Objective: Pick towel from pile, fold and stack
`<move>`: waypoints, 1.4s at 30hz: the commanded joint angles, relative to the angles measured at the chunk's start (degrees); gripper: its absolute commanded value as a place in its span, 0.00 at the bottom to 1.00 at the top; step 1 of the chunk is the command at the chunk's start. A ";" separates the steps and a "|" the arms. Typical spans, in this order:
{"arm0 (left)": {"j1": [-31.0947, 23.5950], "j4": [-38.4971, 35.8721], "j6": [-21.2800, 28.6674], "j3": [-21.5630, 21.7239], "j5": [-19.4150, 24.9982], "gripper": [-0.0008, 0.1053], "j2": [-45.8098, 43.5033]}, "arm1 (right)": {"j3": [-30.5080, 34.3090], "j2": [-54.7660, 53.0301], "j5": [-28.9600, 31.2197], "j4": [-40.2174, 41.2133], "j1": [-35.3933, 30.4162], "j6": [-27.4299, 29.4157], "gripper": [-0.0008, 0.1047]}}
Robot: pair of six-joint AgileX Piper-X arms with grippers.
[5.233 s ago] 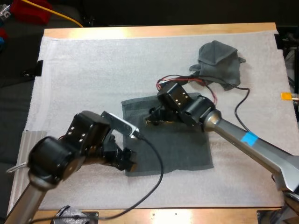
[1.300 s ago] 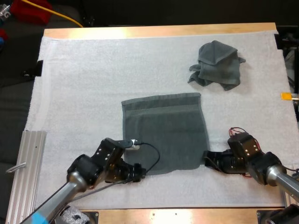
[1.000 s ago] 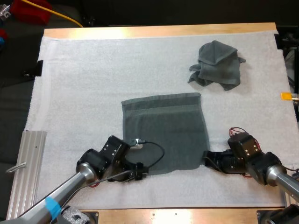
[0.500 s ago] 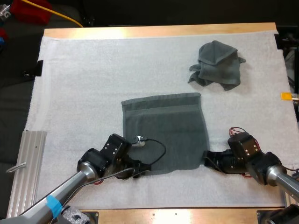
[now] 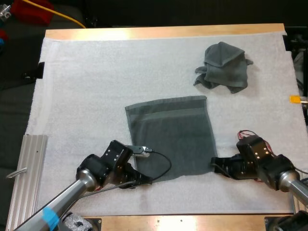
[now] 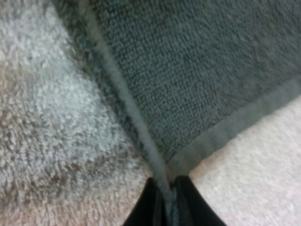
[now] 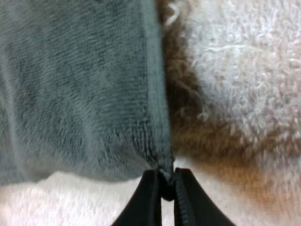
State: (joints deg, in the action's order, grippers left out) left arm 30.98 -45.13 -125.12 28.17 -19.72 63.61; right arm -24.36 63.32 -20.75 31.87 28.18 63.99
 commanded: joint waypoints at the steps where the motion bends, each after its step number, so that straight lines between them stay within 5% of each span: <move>1: 0.19 -1.08 0.81 0.99 -1.56 0.01 -1.51 | -0.81 -1.49 0.45 3.06 0.13 1.74 0.01; 7: 2.88 -2.66 0.49 3.40 -4.81 0.01 -6.50 | -1.03 -6.59 0.09 10.55 0.13 2.65 0.01; 15: 11.09 -10.55 0.04 7.13 -1.09 0.01 -7.16 | -1.03 -12.63 -3.71 17.65 0.13 3.10 0.01; 21: 11.64 -12.42 0.04 7.52 -0.40 0.01 -7.12 | -1.03 -14.42 -5.68 18.25 0.13 1.99 0.01; 26: 4.38 -10.06 0.04 7.52 -4.41 0.01 -4.81 | -1.03 -14.36 -6.52 8.87 -0.01 -5.80 0.01; 33: -11.72 -0.96 -1.60 7.52 -19.68 0.01 1.35 | -1.03 -8.38 -6.94 -8.62 0.00 -19.18 0.01; 42: -22.38 6.64 -3.42 7.52 -23.30 0.01 5.53 | -1.03 5.40 -6.30 -32.07 0.00 -30.38 0.01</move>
State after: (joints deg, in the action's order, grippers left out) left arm 8.85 -39.67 -128.16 35.37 -41.89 69.08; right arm -24.98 68.40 -27.07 2.57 28.18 34.98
